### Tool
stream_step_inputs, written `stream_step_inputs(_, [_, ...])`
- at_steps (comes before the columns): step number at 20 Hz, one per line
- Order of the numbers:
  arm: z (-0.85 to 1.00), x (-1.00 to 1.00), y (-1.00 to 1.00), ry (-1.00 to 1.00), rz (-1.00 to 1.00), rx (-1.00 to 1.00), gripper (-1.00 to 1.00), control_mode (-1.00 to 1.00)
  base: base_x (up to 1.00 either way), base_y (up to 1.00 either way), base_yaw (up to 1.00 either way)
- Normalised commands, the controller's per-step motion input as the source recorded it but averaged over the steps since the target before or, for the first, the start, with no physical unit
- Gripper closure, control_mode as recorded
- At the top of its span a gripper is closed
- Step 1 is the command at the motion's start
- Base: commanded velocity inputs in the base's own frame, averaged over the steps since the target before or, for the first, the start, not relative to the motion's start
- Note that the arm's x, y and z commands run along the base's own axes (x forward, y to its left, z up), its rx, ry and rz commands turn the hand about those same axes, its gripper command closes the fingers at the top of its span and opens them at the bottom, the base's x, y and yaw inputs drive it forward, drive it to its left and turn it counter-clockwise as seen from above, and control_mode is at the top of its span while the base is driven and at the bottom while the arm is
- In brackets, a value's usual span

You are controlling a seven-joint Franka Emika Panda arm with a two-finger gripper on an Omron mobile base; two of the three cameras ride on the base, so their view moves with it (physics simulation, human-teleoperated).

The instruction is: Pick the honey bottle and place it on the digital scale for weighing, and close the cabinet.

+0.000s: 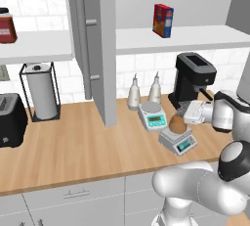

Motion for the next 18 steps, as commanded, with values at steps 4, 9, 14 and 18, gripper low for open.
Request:
stream_step_inputs(4, [0.32,-0.31,-0.08,-0.14,-0.03,0.0,-1.0,-1.0,0.0,0.0,0.0])
stream_step_inputs(9, [0.35,-0.19,-0.03,-0.16,0.0,0.0,-1.0,-1.0,0.0,0.0,0.0])
stream_step_inputs(14, [0.51,-0.52,-0.29,-0.44,-0.03,0.04,-1.0,-1.0,0.0,0.0,0.0])
stream_step_inputs(18, [0.46,-0.41,-0.55,-0.39,-0.13,0.16,-1.0,-1.0,0.0,0.0,0.0])
